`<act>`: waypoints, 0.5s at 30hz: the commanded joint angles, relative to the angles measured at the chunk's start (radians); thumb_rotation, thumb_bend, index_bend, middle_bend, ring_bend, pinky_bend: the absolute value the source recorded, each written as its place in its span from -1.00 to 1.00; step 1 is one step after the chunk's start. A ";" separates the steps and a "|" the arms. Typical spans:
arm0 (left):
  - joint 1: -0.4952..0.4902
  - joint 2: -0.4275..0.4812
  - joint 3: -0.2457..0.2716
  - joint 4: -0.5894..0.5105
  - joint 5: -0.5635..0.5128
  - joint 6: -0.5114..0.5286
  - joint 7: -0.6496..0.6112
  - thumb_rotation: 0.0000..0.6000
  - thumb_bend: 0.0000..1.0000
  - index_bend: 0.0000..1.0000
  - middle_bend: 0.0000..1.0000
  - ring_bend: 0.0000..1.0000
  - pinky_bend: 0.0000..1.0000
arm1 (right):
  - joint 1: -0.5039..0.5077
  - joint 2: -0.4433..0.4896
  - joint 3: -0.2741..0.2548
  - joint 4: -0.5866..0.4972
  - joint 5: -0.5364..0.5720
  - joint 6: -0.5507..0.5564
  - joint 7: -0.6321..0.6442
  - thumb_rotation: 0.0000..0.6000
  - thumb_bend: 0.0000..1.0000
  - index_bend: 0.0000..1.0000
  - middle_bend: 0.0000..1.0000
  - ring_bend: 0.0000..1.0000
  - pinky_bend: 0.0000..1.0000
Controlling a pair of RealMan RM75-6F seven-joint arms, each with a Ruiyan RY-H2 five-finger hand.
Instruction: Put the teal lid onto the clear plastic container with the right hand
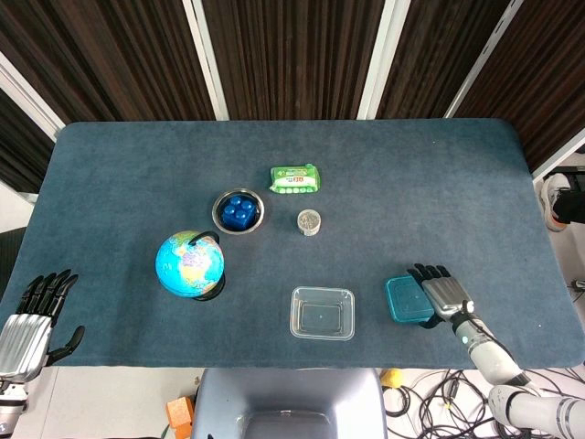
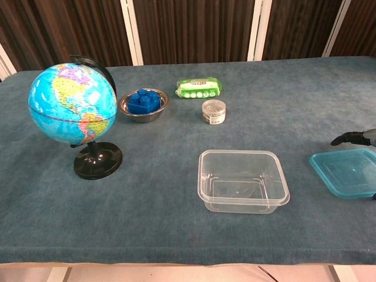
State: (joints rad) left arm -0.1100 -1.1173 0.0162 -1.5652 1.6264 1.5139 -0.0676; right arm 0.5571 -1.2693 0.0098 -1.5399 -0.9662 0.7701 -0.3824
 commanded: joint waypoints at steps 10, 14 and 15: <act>0.003 0.001 0.000 -0.002 0.002 0.005 0.002 1.00 -0.30 -1.00 -0.92 -1.00 -1.00 | 0.023 -0.012 -0.011 0.023 0.026 -0.021 0.012 1.00 -0.93 -0.91 -1.00 -1.00 -1.00; 0.003 0.001 0.001 -0.003 0.002 0.004 0.003 1.00 -0.30 -1.00 -0.92 -1.00 -1.00 | 0.026 -0.016 -0.015 0.027 0.029 -0.019 0.016 1.00 -0.92 -0.75 -1.00 -1.00 -1.00; 0.004 0.001 0.001 -0.003 0.003 0.005 0.002 1.00 -0.30 -1.00 -0.92 -1.00 -1.00 | 0.026 -0.017 -0.015 0.028 0.028 -0.016 0.018 1.00 -0.92 -0.73 -1.00 -1.00 -1.00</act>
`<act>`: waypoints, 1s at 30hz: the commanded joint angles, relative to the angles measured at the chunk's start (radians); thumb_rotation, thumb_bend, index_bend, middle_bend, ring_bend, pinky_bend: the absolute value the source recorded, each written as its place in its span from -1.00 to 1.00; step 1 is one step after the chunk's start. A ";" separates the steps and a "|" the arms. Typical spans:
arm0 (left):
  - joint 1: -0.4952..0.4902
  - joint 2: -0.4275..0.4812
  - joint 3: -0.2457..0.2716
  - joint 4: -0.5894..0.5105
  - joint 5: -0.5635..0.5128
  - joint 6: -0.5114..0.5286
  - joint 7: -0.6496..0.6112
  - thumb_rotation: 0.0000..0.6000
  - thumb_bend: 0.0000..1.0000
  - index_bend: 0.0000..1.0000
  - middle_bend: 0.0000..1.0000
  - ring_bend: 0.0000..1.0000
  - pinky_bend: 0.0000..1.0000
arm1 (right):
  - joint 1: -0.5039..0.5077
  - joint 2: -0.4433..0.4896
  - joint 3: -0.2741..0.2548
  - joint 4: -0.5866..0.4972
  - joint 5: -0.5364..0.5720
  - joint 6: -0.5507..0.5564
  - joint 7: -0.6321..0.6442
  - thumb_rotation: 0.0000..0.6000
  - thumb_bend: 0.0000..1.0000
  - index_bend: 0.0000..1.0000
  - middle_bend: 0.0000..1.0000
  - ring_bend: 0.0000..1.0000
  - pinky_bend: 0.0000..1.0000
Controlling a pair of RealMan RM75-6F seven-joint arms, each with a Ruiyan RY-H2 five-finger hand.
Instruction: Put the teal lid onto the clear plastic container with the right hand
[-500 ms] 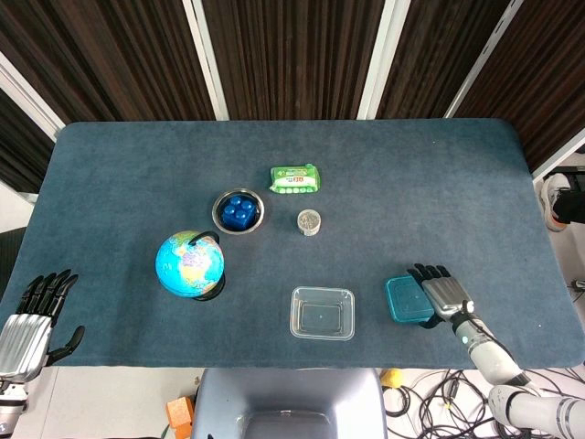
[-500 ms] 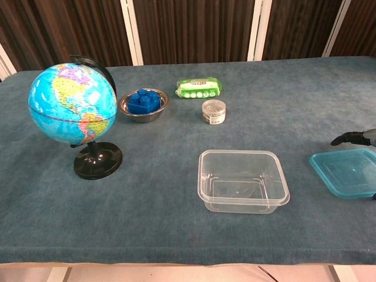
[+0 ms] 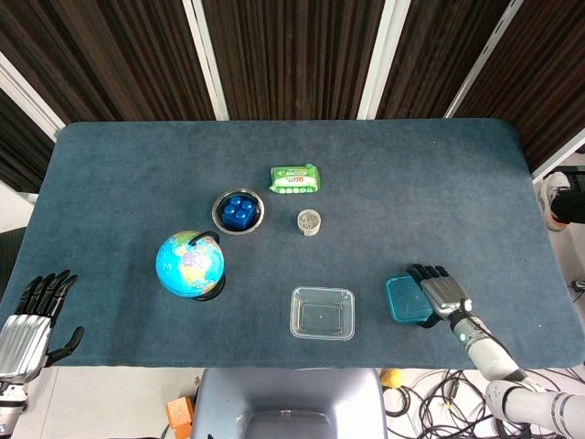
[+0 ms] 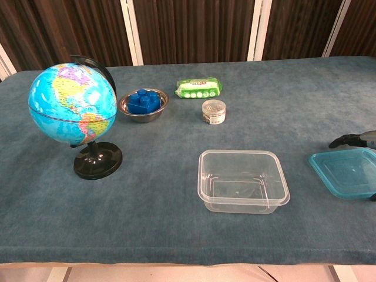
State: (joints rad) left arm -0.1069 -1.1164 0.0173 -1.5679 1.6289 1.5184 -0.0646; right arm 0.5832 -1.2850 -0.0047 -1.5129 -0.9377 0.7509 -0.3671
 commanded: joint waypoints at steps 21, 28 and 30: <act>0.000 0.000 -0.002 0.001 -0.001 0.001 -0.005 1.00 -0.30 -1.00 -0.92 -1.00 -1.00 | -0.028 -0.023 0.003 0.041 -0.094 0.069 0.088 1.00 -0.92 0.35 -0.18 -0.50 -0.78; 0.000 0.000 -0.003 0.003 -0.002 0.000 -0.007 1.00 -0.30 -1.00 -0.92 -1.00 -1.00 | -0.044 -0.022 0.008 0.037 -0.138 0.104 0.114 1.00 -0.92 0.47 -0.05 -0.42 -0.71; 0.000 0.000 -0.003 0.003 -0.003 0.001 -0.007 1.00 -0.30 -1.00 -0.92 -1.00 -1.00 | -0.050 -0.013 0.009 0.019 -0.162 0.115 0.130 1.00 -0.92 0.47 -0.04 -0.41 -0.69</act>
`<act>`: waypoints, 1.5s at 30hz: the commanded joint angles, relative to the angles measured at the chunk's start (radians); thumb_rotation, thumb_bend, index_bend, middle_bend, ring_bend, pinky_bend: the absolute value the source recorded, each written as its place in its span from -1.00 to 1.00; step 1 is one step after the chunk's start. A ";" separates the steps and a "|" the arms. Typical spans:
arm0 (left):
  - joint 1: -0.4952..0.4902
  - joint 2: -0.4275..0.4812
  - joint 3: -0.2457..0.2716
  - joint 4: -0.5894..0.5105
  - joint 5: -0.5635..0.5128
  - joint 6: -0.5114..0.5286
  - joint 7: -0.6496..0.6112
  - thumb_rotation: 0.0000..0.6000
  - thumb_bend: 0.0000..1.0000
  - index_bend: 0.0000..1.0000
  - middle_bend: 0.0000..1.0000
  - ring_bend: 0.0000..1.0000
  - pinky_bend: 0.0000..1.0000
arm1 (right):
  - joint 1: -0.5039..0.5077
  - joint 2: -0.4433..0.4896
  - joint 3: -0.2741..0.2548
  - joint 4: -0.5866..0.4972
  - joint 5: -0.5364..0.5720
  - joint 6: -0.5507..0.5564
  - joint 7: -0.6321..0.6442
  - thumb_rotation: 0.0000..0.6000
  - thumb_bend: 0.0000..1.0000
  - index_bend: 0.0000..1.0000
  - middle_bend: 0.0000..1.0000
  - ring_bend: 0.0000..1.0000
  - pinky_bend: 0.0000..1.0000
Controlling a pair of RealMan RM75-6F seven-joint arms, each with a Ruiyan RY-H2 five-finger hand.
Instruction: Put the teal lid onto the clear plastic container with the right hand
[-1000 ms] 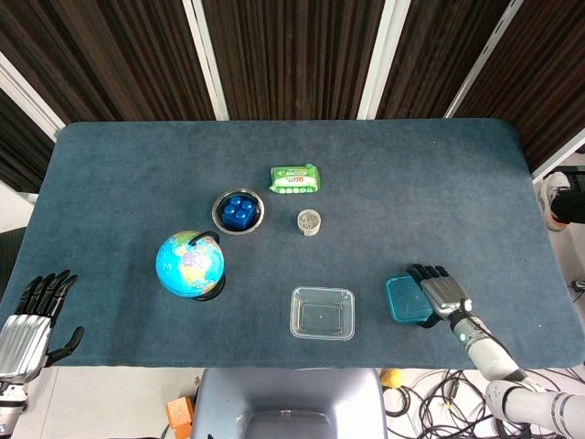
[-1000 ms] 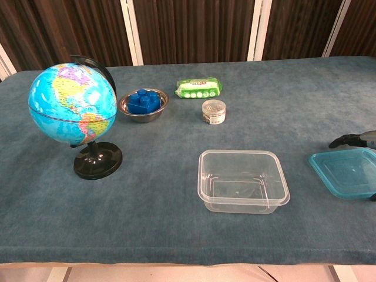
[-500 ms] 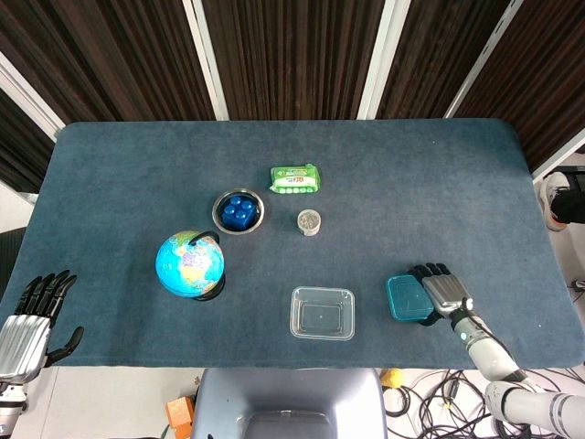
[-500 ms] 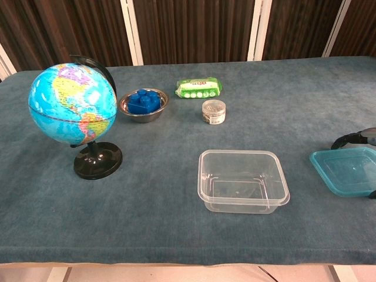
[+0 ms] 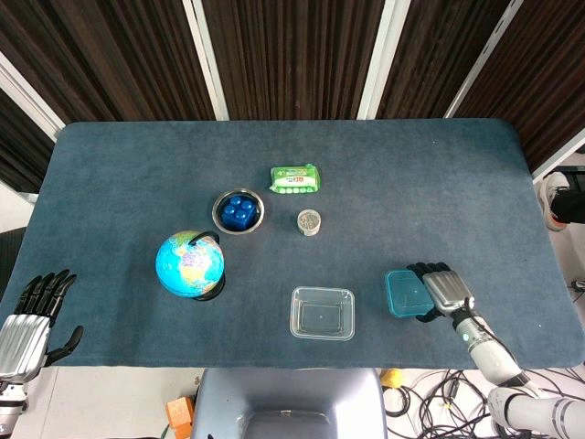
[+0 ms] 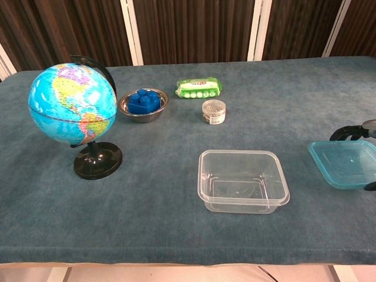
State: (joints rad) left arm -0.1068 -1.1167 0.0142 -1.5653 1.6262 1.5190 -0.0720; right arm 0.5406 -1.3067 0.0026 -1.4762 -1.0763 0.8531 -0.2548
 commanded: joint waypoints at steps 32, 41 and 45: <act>-0.007 0.005 -0.001 -0.003 -0.007 -0.014 -0.003 1.00 -0.30 -1.00 -0.92 -1.00 -1.00 | 0.082 -0.020 0.126 -0.546 0.218 0.136 0.017 1.00 -0.92 0.45 -0.04 -0.39 -0.68; -0.007 0.008 0.001 -0.004 -0.003 -0.013 -0.010 1.00 -0.30 -1.00 -0.92 -1.00 -1.00 | 0.079 -0.081 0.102 -0.590 0.249 0.243 -0.068 1.00 -0.92 0.44 -0.04 -0.39 -0.68; -0.007 0.011 0.002 -0.005 0.002 -0.011 -0.017 1.00 -0.30 -1.00 -0.92 -1.00 -1.00 | 0.061 -0.122 0.093 -0.584 0.245 0.279 -0.064 1.00 -0.91 0.40 -0.04 -0.39 -0.68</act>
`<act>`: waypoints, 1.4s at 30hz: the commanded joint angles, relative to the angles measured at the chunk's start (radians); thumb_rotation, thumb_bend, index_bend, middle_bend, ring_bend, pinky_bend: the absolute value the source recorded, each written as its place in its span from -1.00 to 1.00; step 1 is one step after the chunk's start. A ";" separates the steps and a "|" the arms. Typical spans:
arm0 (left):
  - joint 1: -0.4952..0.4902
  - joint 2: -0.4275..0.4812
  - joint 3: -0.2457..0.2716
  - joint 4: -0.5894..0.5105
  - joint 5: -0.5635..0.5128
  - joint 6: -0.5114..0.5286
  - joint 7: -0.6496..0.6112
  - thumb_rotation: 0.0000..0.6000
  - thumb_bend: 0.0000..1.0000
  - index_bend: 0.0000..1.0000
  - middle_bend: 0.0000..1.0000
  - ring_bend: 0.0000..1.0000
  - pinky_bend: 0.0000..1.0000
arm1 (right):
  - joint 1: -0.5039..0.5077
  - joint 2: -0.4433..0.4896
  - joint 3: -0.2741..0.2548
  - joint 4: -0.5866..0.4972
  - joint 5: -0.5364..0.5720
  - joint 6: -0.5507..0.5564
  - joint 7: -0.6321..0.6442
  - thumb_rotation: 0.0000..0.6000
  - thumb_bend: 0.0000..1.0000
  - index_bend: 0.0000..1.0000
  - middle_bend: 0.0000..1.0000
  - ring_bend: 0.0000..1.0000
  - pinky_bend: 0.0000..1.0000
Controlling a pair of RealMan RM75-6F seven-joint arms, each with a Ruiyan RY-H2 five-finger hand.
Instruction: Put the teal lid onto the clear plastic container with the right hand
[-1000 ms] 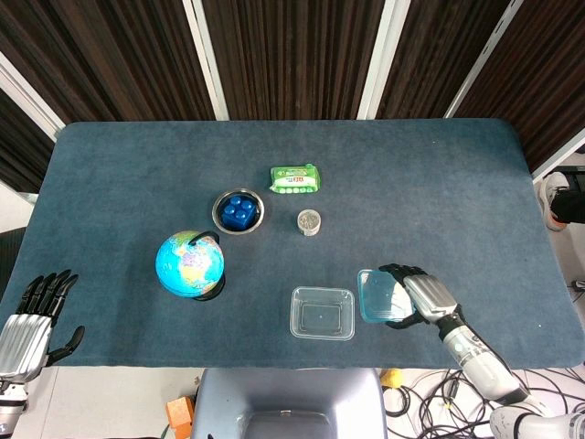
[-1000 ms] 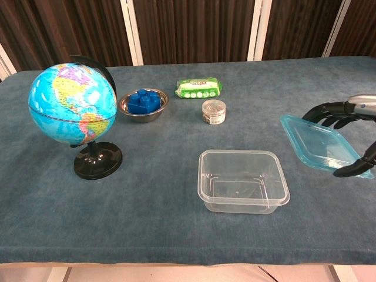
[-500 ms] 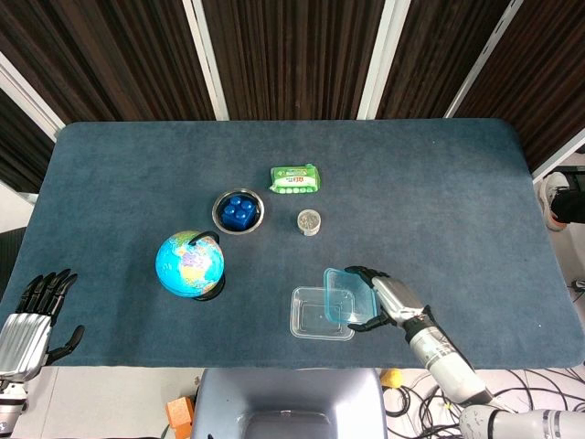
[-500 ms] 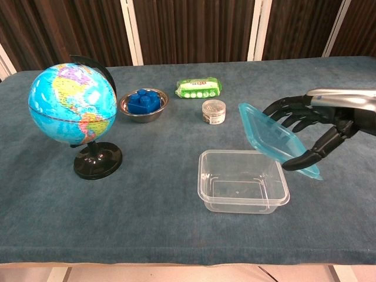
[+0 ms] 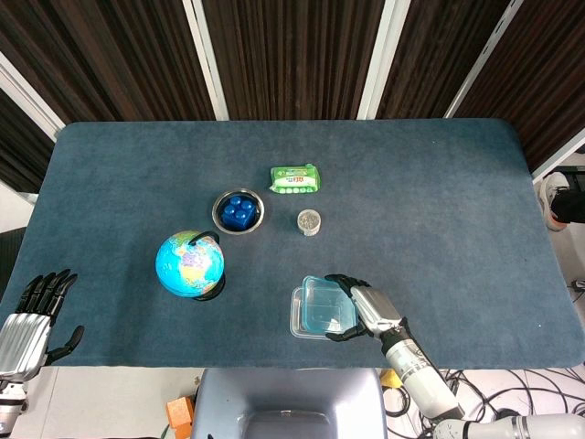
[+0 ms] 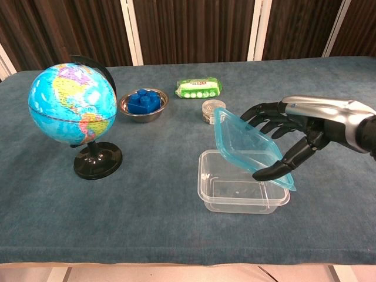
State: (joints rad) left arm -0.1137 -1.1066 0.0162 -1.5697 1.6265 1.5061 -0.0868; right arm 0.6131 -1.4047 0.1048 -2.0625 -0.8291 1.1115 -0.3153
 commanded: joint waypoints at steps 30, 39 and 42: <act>0.006 0.010 0.004 0.003 0.015 0.020 -0.023 1.00 -0.30 -1.00 -0.92 -0.99 -1.00 | -0.028 -0.098 -0.005 0.032 0.009 0.085 -0.092 1.00 -0.92 0.41 -0.04 -0.39 -0.68; 0.006 0.008 0.005 0.002 0.017 0.019 -0.014 1.00 -0.30 -1.00 -0.92 -0.99 -1.00 | -0.034 -0.076 -0.005 0.032 0.010 0.063 -0.076 1.00 -0.92 0.41 -0.04 -0.39 -0.68; 0.005 0.008 0.004 0.002 0.014 0.017 -0.015 1.00 -0.30 -1.00 -0.92 -0.99 -1.00 | -0.033 -0.075 -0.007 0.035 0.013 0.057 -0.077 1.00 -0.91 0.41 -0.04 -0.39 -0.68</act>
State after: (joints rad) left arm -0.1086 -1.0983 0.0202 -1.5680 1.6407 1.5230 -0.1019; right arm 0.5802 -1.4801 0.0982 -2.0275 -0.8168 1.1686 -0.3921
